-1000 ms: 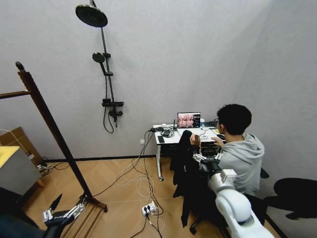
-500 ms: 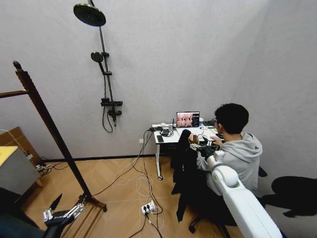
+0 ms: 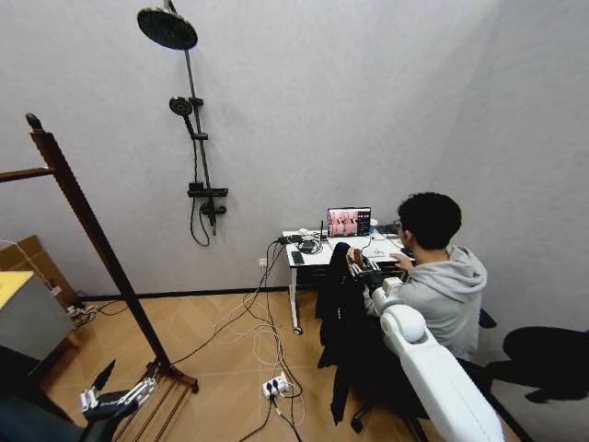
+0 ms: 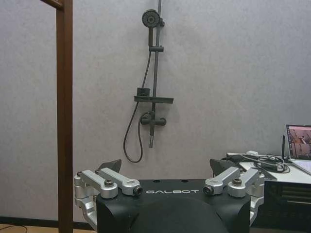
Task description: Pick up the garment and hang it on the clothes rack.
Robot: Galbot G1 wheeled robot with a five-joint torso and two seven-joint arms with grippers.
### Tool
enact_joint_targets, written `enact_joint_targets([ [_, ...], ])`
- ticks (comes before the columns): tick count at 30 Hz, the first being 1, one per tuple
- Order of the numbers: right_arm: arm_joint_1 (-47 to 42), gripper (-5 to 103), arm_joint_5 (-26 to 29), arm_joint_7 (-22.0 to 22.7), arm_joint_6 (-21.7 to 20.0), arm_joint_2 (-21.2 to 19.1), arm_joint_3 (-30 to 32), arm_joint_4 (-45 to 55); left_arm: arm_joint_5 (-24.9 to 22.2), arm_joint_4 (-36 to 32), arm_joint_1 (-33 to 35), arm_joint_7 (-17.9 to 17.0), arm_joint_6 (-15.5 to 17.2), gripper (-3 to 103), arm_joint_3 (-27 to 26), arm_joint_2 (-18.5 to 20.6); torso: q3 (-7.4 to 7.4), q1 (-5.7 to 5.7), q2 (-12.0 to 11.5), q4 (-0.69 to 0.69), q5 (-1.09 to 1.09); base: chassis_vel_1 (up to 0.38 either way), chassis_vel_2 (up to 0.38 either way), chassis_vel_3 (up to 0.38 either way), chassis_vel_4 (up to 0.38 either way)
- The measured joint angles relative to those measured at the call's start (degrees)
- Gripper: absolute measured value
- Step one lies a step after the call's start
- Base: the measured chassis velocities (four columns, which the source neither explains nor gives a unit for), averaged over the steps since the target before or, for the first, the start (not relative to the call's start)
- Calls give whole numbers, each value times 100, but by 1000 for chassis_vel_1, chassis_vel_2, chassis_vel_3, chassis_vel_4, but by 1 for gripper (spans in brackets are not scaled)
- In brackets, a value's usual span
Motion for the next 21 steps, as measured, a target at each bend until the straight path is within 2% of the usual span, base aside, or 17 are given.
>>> enact_joint_targets([
  [2,1,19,-27,-2,0,-30,3,1,0,0,0,0,0,100,0,0,0,0,0,0,0,0,0,0,0],
  [4,5,19,-26,-3,0,-40,3,1,0,0,0,0,0,100,1,0,0,0,0,0,0,0,0,0,0],
  [5,18,13,-22,-6,-4,-49,6,2,0,0,1,0,0,100,0,0,0,0,0,2,1,0,0,0,0],
  [7,25,10,-21,-7,-7,-60,7,2,0,0,0,0,0,100,0,0,0,0,0,2,-1,0,0,0,0],
  [17,14,10,0,-6,-21,-77,8,38,0,0,0,0,0,100,0,0,0,0,1,1,0,0,0,0,0],
  [21,-78,10,182,77,-62,-141,37,396,0,0,0,0,0,100,0,0,0,0,0,1,1,0,0,0,0],
])
